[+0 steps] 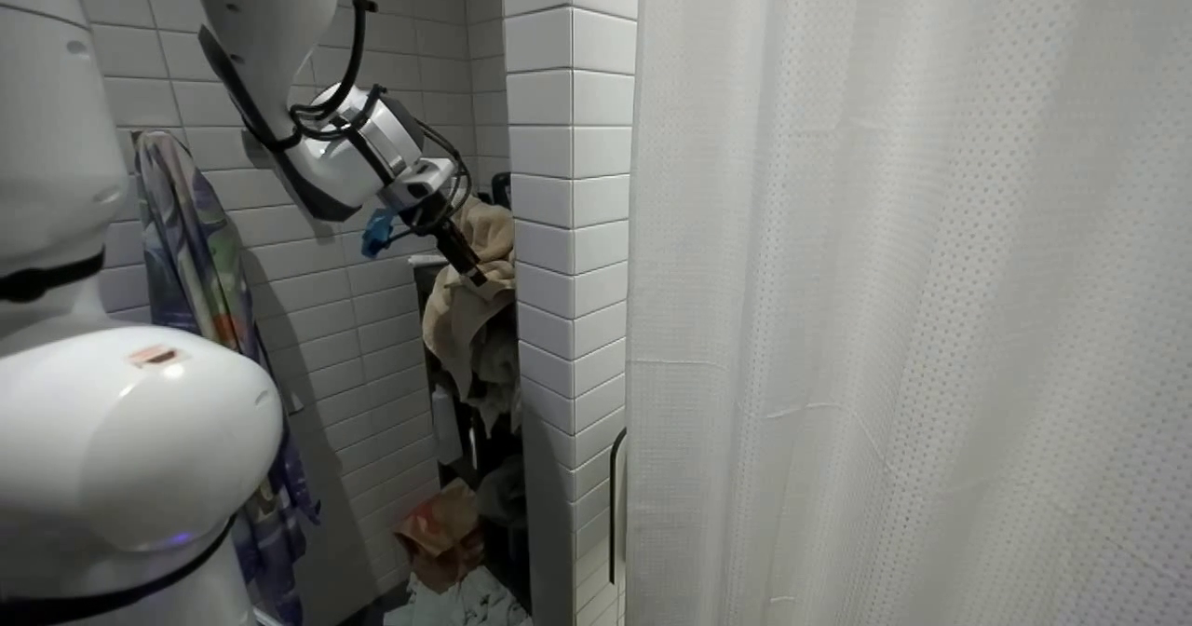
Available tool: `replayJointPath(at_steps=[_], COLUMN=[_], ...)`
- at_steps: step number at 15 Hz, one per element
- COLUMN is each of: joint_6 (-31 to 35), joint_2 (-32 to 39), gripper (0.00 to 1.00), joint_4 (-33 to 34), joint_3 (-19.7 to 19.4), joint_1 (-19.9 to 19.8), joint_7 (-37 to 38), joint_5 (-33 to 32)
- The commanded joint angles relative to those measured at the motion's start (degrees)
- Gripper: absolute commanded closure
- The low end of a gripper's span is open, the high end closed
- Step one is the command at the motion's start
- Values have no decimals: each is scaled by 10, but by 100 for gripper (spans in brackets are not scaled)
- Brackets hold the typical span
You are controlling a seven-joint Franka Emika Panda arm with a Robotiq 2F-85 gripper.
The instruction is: Pick up the bath towel and put it on the wall hanger
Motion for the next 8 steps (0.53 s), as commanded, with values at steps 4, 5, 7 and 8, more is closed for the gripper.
replayJointPath(at_steps=[4, 5, 7, 8], joint_6=[-12, -13, -11, -7], joint_2=[48, 53, 61, 64], gripper=[0, 0, 0, 0], joint_4=[27, 32, 46, 52], joint_3=[-21, -23, -25, -28], joint_1=[28, 33, 40, 44], joint_7=[44, 48, 59, 67], joint_5=[-13, -13, -18, -22])
